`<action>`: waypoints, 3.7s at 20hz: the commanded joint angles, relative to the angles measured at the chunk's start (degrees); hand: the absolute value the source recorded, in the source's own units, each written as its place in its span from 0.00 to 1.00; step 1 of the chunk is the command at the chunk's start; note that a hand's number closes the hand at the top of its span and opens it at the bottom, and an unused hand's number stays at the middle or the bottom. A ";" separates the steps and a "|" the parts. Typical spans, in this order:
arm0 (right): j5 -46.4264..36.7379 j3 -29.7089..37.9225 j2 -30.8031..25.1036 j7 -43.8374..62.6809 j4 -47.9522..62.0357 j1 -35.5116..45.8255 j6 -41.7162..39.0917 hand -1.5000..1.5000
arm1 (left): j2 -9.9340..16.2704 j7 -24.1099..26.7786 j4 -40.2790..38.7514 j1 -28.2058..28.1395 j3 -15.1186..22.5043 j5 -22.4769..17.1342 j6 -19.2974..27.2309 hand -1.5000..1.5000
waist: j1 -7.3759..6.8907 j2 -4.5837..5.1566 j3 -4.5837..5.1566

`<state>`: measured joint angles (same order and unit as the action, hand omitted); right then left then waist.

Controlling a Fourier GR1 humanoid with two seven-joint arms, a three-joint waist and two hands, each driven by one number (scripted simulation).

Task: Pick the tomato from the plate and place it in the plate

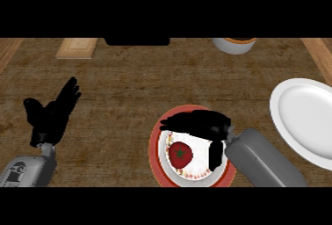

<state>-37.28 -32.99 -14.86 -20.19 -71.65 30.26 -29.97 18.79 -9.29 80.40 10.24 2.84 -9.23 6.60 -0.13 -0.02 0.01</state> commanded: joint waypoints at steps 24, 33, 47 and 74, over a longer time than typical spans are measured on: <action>-19.66 -0.32 11.26 -9.25 8.62 -1.86 1.91 1.00 | -1.78 1.95 -5.05 1.89 -7.68 2.52 -7.26 0.50 | -0.01 0.09 0.00; -19.74 13.43 11.71 4.17 2.38 -5.83 12.03 1.00 | -4.33 1.96 -2.28 -1.80 -6.06 4.78 -4.75 0.50 | 1.40 -0.18 0.04; -42.69 31.75 14.79 54.11 -9.39 -1.19 45.18 1.00 | -4.50 2.32 -1.13 -2.81 -5.98 4.76 -4.91 0.50 | 1.11 -0.35 0.13; -14.26 57.72 -6.36 38.08 -1.21 -15.76 41.44 1.00 | -4.99 1.86 -1.56 -0.74 -7.69 5.74 -7.12 0.50 | -0.02 0.19 -0.06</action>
<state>-57.85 21.65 -18.14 24.22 -80.50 14.77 13.16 13.87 -8.77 79.93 9.48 -4.56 -3.55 0.05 -0.04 0.07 -0.02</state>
